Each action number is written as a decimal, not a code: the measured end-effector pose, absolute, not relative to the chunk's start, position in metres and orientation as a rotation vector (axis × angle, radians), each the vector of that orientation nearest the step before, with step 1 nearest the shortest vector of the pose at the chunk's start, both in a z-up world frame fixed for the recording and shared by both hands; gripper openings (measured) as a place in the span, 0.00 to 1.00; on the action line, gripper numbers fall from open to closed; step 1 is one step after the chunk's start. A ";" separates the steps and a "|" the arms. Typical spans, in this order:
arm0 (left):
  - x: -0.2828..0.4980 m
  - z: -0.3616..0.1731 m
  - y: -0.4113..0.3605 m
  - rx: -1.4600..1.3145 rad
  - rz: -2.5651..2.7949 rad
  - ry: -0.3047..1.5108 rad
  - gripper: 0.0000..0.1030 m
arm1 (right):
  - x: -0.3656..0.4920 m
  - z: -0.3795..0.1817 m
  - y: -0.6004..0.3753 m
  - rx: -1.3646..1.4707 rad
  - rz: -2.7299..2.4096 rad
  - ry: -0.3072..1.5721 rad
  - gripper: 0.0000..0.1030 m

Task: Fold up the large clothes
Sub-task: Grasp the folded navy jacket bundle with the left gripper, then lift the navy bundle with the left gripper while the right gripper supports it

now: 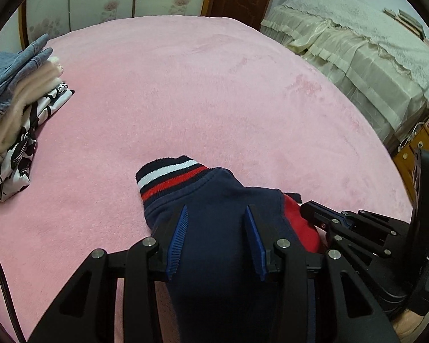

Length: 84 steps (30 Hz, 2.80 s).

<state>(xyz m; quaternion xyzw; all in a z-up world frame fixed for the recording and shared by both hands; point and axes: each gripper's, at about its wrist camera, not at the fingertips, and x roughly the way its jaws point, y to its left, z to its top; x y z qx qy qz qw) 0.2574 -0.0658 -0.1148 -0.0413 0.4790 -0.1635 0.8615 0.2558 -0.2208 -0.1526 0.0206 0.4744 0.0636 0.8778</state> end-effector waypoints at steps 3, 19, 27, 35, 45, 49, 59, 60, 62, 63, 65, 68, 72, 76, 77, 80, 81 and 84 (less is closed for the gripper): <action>0.256 -0.118 -0.069 -0.062 -0.334 0.993 0.39 | 0.253 -0.159 -0.224 0.048 0.131 0.995 0.01; 0.229 -0.066 -0.054 -0.073 -0.316 0.970 0.59 | 0.229 -0.109 -0.231 0.140 0.147 0.927 0.02; 0.206 -0.025 -0.035 -0.055 -0.321 0.934 0.65 | 0.197 -0.054 -0.223 0.074 0.168 0.817 0.36; 0.191 -0.004 -0.024 -0.026 -0.297 0.940 0.65 | 0.175 -0.016 -0.214 0.052 0.216 0.789 0.67; 0.182 -0.021 -0.020 -0.045 -0.326 0.998 0.67 | 0.168 -0.025 -0.225 0.117 0.246 0.888 0.67; 0.186 -0.044 -0.023 -0.066 -0.356 1.067 0.67 | 0.170 -0.045 -0.232 0.152 0.273 0.967 0.67; 0.201 -0.121 -0.014 -0.318 -0.532 1.291 0.67 | 0.181 -0.123 -0.260 0.373 0.363 1.172 0.67; 0.203 -0.126 -0.012 -0.339 -0.533 1.297 0.67 | 0.183 -0.129 -0.262 0.395 0.369 1.185 0.67; 0.205 -0.137 -0.009 -0.375 -0.532 1.300 0.67 | 0.188 -0.145 -0.265 0.455 0.388 1.227 0.67; 0.207 -0.140 -0.008 -0.394 -0.538 1.298 0.67 | 0.191 -0.151 -0.265 0.482 0.398 1.243 0.67; 0.211 -0.147 -0.007 -0.416 -0.539 1.291 0.67 | 0.197 -0.161 -0.265 0.522 0.425 1.257 0.67; 0.216 -0.156 -0.009 -0.428 -0.546 1.295 0.67 | 0.204 -0.173 -0.267 0.575 0.447 1.269 0.67; 0.222 -0.166 -0.012 -0.453 -0.559 1.301 0.70 | 0.214 -0.192 -0.267 0.666 0.478 1.275 0.67; 0.228 -0.173 -0.016 -0.475 -0.576 1.312 0.74 | 0.221 -0.201 -0.267 0.726 0.500 1.255 0.66; 0.229 -0.174 -0.017 -0.474 -0.576 1.312 0.74 | 0.222 -0.201 -0.266 0.727 0.501 1.255 0.66; 0.227 -0.172 -0.018 -0.450 -0.562 1.305 0.74 | 0.223 -0.200 -0.260 0.718 0.518 1.233 0.57; 0.227 -0.169 -0.021 -0.439 -0.555 1.300 0.74 | 0.223 -0.200 -0.258 0.718 0.519 1.227 0.54; 0.224 -0.162 -0.026 -0.396 -0.530 1.286 0.72 | 0.223 -0.198 -0.257 0.724 0.525 1.208 0.45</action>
